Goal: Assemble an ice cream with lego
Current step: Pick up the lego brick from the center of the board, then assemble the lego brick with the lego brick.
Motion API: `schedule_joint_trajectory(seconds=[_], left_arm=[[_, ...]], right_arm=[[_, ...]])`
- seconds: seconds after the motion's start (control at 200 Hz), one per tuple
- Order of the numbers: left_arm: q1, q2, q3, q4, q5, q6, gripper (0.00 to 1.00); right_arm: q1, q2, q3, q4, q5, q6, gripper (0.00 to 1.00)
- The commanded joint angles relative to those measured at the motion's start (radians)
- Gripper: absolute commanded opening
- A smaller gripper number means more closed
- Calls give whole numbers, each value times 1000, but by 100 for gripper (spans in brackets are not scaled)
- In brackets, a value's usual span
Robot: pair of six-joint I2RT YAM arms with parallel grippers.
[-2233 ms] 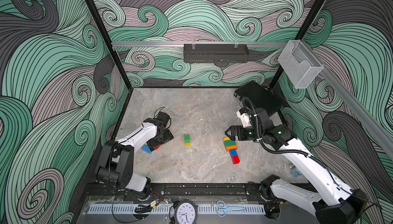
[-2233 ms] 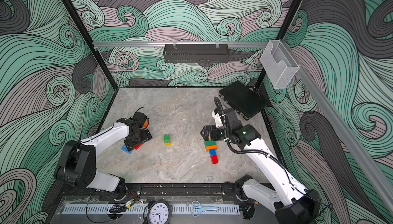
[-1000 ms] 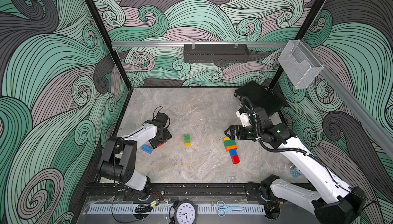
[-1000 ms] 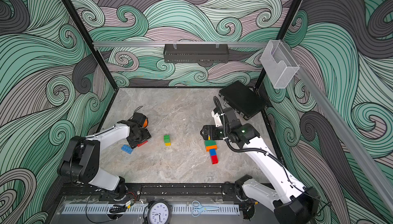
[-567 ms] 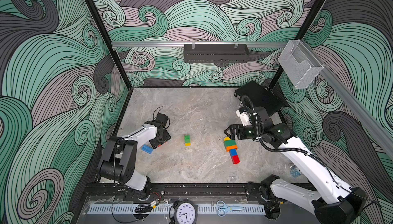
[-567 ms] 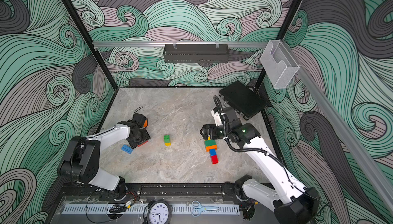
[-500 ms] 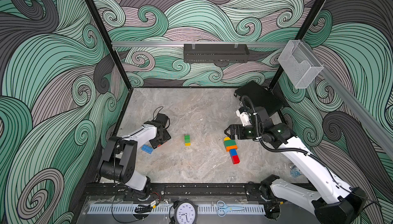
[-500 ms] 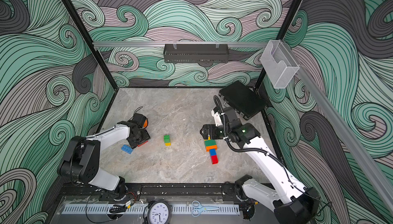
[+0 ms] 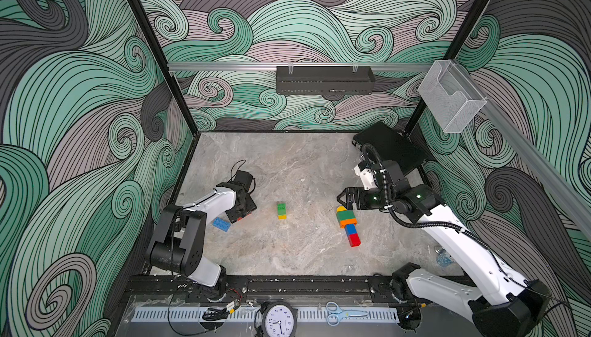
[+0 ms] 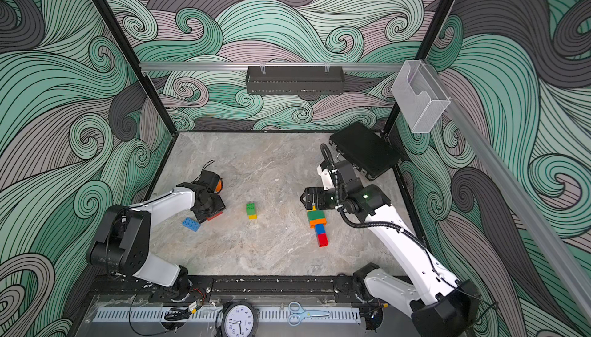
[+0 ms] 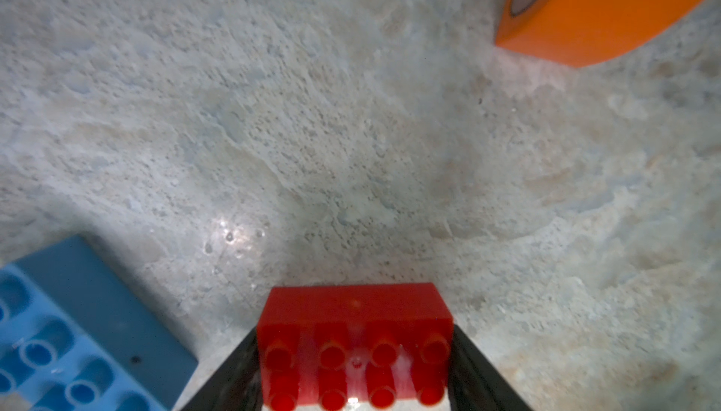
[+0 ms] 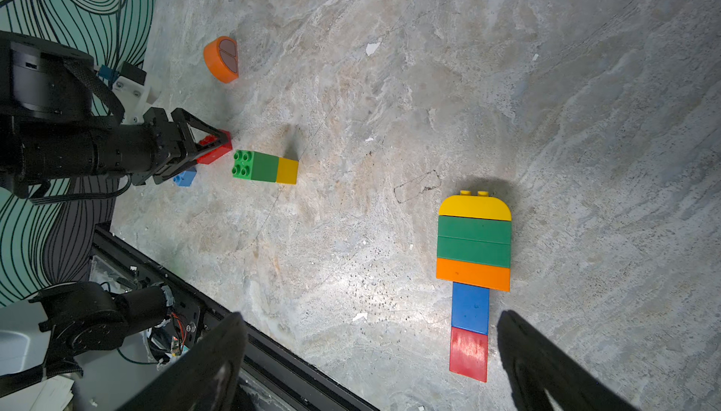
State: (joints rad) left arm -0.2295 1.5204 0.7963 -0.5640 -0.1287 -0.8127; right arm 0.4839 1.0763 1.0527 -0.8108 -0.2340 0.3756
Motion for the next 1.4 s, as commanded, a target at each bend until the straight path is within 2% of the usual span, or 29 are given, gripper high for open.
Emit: schedule_joint_trajectory(seconds=[0.0, 0.15, 0.36, 0.48, 0.685, 0.876, 1.391], left_arm=[[3, -28, 1, -18, -18, 16, 61], [-2, -45, 22, -58, -14, 18, 53], [-32, -91, 87, -189, 8, 21, 48], [-76, -150, 140, -275, 22, 16, 47], [-185, -173, 242, -382, 56, -12, 46], [-296, -136, 347, -443, 71, -34, 45], [-423, 50, 514, -453, 98, -44, 44]], right_arm=[[-2, 1, 26, 2, -8, 3, 99], [-2, 0, 26, 0, -8, 3, 99], [-4, -7, 11, 4, -11, 10, 99], [-3, -9, -5, 12, -18, 14, 99], [-1, -7, -37, 38, -39, 32, 99], [0, -8, -64, 63, -51, 47, 99], [0, -24, -83, 66, -47, 47, 99]])
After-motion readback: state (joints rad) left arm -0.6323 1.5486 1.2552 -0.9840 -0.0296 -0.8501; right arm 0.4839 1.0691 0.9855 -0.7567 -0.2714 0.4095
